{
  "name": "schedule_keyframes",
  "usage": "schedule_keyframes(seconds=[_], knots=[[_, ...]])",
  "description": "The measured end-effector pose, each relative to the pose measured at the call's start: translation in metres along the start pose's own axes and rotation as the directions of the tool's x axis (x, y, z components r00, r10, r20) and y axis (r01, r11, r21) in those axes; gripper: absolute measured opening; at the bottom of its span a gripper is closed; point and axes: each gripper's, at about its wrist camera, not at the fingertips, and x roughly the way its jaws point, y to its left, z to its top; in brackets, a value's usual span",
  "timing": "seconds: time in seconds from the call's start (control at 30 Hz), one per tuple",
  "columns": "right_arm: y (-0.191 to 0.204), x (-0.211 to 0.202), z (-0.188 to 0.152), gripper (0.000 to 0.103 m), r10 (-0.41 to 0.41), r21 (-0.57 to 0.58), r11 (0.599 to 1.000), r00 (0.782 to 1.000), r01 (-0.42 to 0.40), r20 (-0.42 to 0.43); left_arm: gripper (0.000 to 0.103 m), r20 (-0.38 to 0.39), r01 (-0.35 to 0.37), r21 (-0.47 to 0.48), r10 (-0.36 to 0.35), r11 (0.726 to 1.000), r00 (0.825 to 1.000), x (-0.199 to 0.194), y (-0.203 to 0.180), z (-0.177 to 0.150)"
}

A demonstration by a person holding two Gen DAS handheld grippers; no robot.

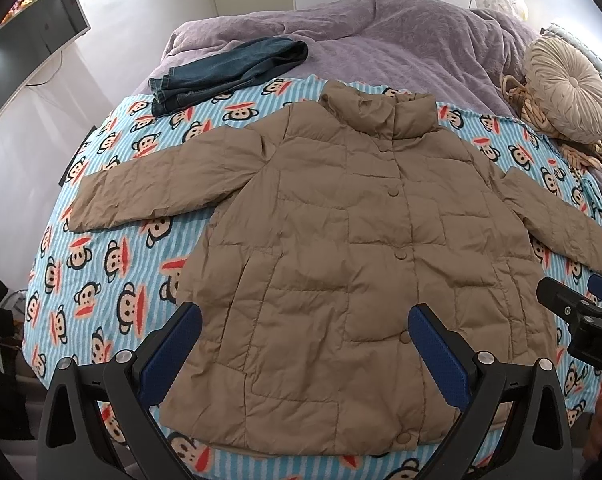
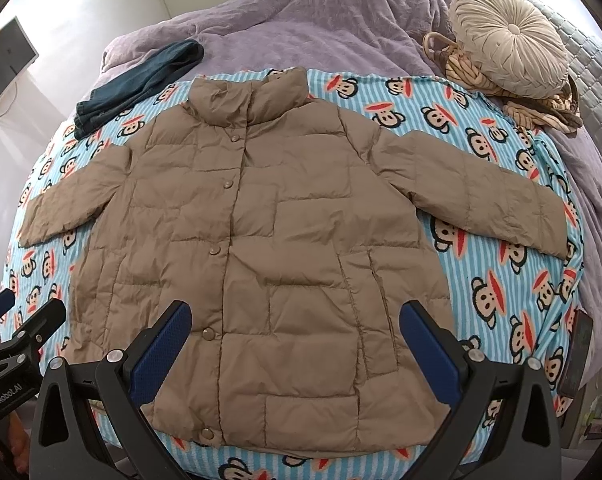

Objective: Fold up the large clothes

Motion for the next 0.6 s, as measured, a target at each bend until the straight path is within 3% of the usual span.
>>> schedule_keyframes(seconds=[0.6], knots=[[0.011,0.008,0.004,0.103,-0.016,0.004,1.0,0.998,0.016,-0.055,0.103,-0.036,0.035,-0.022,-0.036,0.999,0.999,0.014,0.024,0.002]])
